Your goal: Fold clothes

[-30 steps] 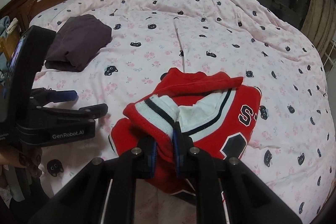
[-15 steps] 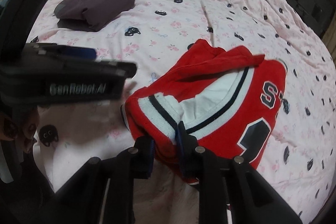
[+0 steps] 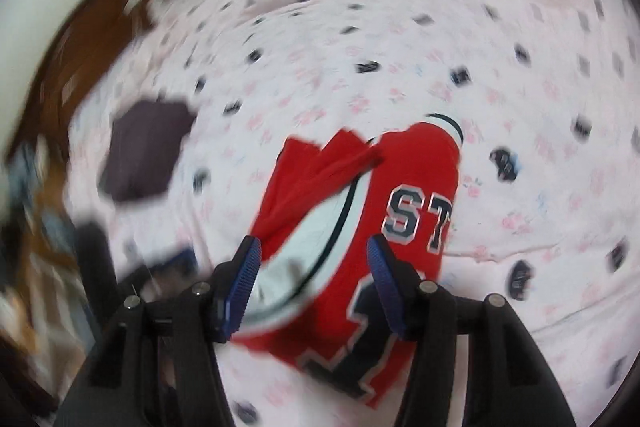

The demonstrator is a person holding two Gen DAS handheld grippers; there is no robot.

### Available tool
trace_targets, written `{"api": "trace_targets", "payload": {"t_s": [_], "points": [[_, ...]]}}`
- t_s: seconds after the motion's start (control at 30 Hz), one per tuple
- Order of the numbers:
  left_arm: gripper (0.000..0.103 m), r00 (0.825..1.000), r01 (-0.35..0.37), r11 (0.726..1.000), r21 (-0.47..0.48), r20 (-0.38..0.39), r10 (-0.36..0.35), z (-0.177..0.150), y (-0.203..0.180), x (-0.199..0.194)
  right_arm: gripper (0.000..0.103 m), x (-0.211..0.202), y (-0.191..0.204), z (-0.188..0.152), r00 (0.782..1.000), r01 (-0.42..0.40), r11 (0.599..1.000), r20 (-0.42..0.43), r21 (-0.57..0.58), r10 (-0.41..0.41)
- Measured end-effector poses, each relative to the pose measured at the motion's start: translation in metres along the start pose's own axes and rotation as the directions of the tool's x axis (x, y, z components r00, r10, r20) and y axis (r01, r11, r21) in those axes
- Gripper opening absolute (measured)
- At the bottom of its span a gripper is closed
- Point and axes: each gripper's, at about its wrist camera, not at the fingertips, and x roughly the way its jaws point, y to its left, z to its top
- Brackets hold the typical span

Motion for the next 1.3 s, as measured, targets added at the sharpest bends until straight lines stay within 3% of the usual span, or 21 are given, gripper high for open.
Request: {"api": "trace_targets", "payload": {"t_s": [0.13, 0.23, 0.37, 0.43, 0.63, 0.7, 0.73, 1.1, 1.3], "points": [[0.072, 1.000, 0.002, 1.000, 0.012, 0.015, -0.002, 0.001, -0.002, -0.006, 0.058, 0.027, -0.029, 0.024, 0.996, -0.088, 0.978, -0.005, 0.191, 0.091], [0.072, 1.000, 0.004, 1.000, 0.024, 0.029, -0.005, 0.001, -0.003, -0.010, 0.055, 0.048, -0.041, 0.032, 0.996, -0.082, 0.957, -0.014, 0.278, 0.089], [0.072, 0.998, 0.018, 0.999, 0.031, 0.052, -0.019, 0.003, -0.004, -0.016, 0.025, 0.058, -0.045, 0.035, 0.997, -0.072, 0.951, -0.010, 0.299, 0.079], [0.072, 0.996, 0.036, 0.999, 0.032, 0.076, -0.039, 0.004, -0.005, -0.023, 0.023, 0.057, -0.046, 0.038, 0.997, -0.077, 0.949, 0.000, 0.306, 0.081], [0.072, 0.992, 0.057, 0.993, 0.106, 0.107, -0.068, 0.004, -0.018, -0.028, 0.022, 0.059, -0.039, 0.044, 0.999, -0.049, 0.961, -0.003, 0.274, 0.052], [0.072, 0.994, 0.050, 0.992, 0.116, 0.095, -0.061, 0.003, -0.022, -0.023, 0.005, 0.061, -0.036, 0.045, 0.999, -0.033, 0.965, -0.010, 0.260, 0.037], [0.072, 0.994, 0.050, 0.992, 0.114, 0.087, -0.060, 0.002, -0.023, -0.020, 0.004, 0.059, -0.034, 0.046, 0.999, -0.028, 0.968, -0.006, 0.249, 0.031], [0.072, 0.995, 0.047, 0.993, 0.110, 0.080, -0.056, -0.007, -0.016, -0.042, 0.004, 0.012, 0.015, 0.059, 0.996, -0.030, 0.997, 0.084, 0.077, 0.024], [0.072, 0.997, 0.050, 0.988, 0.144, 0.055, -0.059, -0.013, -0.017, -0.047, 0.004, 0.041, 0.042, 0.072, 1.000, -0.004, 0.999, 0.026, 0.035, 0.003]]}}
